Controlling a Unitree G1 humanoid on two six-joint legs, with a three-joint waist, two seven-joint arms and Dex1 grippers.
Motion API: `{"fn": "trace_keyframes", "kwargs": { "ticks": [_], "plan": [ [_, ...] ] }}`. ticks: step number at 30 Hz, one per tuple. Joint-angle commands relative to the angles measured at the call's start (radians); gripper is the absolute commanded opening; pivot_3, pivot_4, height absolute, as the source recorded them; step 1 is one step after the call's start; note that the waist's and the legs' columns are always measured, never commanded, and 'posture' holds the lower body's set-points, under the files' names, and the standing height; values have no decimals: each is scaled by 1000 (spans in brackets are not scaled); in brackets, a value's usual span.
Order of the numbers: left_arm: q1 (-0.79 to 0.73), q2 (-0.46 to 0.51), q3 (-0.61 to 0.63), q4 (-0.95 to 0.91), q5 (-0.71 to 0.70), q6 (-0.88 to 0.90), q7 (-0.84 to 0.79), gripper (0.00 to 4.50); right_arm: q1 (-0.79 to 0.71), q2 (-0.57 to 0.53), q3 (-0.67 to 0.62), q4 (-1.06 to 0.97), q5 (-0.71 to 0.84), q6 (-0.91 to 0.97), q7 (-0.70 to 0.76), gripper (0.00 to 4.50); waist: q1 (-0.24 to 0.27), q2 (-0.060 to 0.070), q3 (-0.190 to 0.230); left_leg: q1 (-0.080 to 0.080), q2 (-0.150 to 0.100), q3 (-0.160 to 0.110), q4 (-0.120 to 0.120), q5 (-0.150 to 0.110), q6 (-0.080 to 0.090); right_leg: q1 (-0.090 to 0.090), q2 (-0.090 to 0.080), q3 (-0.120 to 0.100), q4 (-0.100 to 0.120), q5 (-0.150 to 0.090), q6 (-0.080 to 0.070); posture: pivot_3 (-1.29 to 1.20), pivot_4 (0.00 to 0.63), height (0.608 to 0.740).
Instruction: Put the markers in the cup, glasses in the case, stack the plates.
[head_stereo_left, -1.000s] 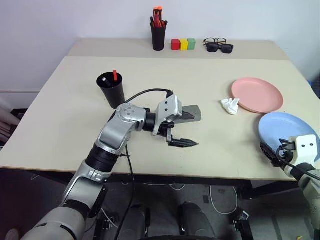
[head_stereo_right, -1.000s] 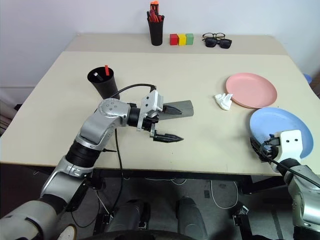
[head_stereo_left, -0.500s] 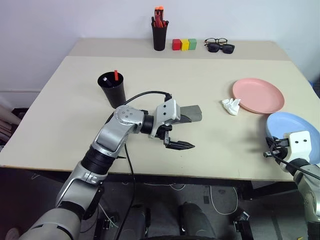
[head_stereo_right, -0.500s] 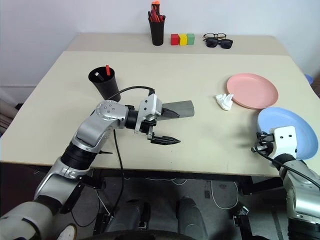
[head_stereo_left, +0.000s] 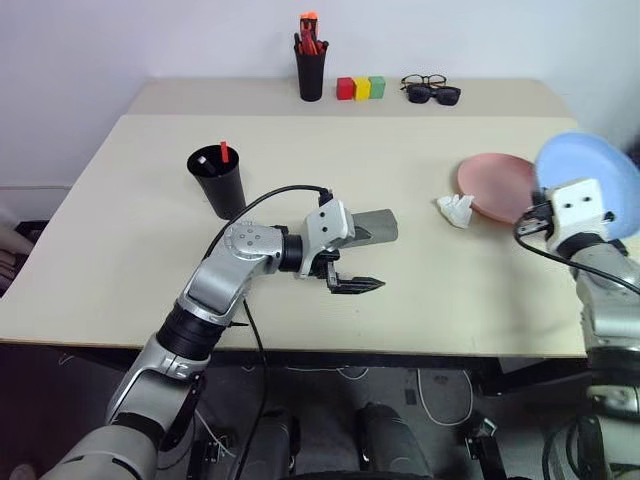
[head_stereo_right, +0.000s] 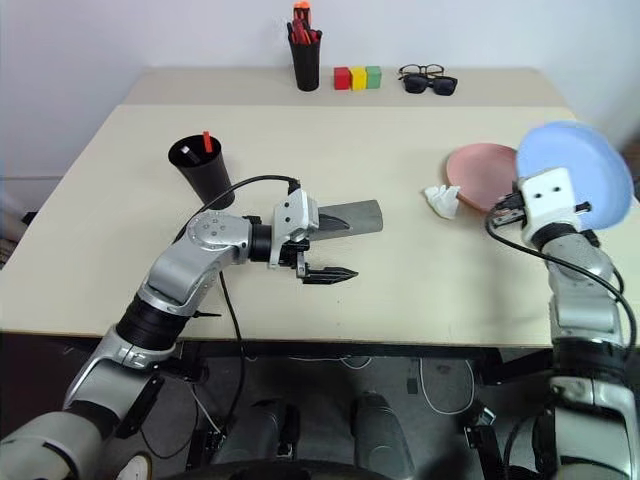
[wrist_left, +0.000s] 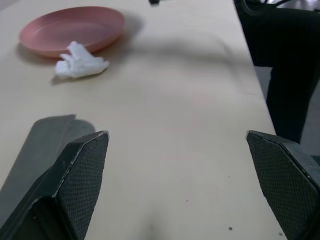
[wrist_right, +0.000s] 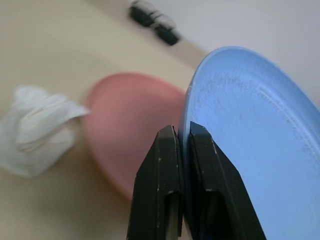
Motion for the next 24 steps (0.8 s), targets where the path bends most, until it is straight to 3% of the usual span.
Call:
{"fn": "trace_keyframes", "kwargs": {
  "ticks": [1, 6, 7, 9, 13, 18, 21, 24],
  "plan": [
    [27, 6, 36, -76, -19, 34, 49, 4500, -135, -21, 37, 200, -41, -123, 19, 31, -4, 0, 0, 0, 0, 0, 0, 0, 0, 0, -1, 0, 0, 0, 0, 0, 150, 740],
    [67, 27, 48, -138, -10, 72, 108, 4500, -273, -12, 87, 422, -65, -220, 36, 31, -9, 0, 0, 0, 0, 0, 0, 0, 0, 0, 0, 0, 0, 0, 0, 0, 150, 740],
    [78, 36, 50, -151, -12, 79, 114, 4500, -297, -8, 93, 450, -67, -232, 44, 680, -10, 0, 0, 0, 1, 0, 0, 0, 0, 0, 0, 0, 0, 0, 0, 0, 150, 740],
    [93, 52, 53, -167, -10, 87, 129, 4500, -333, -2, 106, 486, -74, -252, 45, 1357, -12, 0, 0, 0, 0, 0, 0, 0, 0, 0, -1, 0, 0, 0, 0, 0, 150, 740],
    [103, 62, 51, -174, -20, 93, 145, 4500, -358, 11, 115, 496, -72, -284, 34, 3393, -12, 0, 0, 0, 0, 0, 0, 0, 0, 0, -1, 0, 0, 0, 0, 0, 150, 740],
    [108, 66, 47, -178, -30, 98, 154, 4500, -308, 47, 61, 343, 59, -180, 144, 3393, -16, 0, 0, 0, 0, 0, 0, 0, 0, 0, -1, 0, 0, 0, 0, 0, 150, 740],
    [107, 65, 45, -168, -31, 96, 157, 4500, -135, 84, 42, -6, 252, 100, 295, 3393, -14, 0, 0, -1, 1, -2, 0, 0, 0, 0, -1, 0, 0, 0, 0, 0, 150, 740],
    [106, 65, 44, -167, -34, 98, 157, 4500, -34, 86, 59, -152, 262, 201, 307, 3393, -7, 0, 0, -1, 1, -3, 0, 0, 0, 0, -1, -2, 0, 0, 0, 0, 150, 740]
  ]
}}
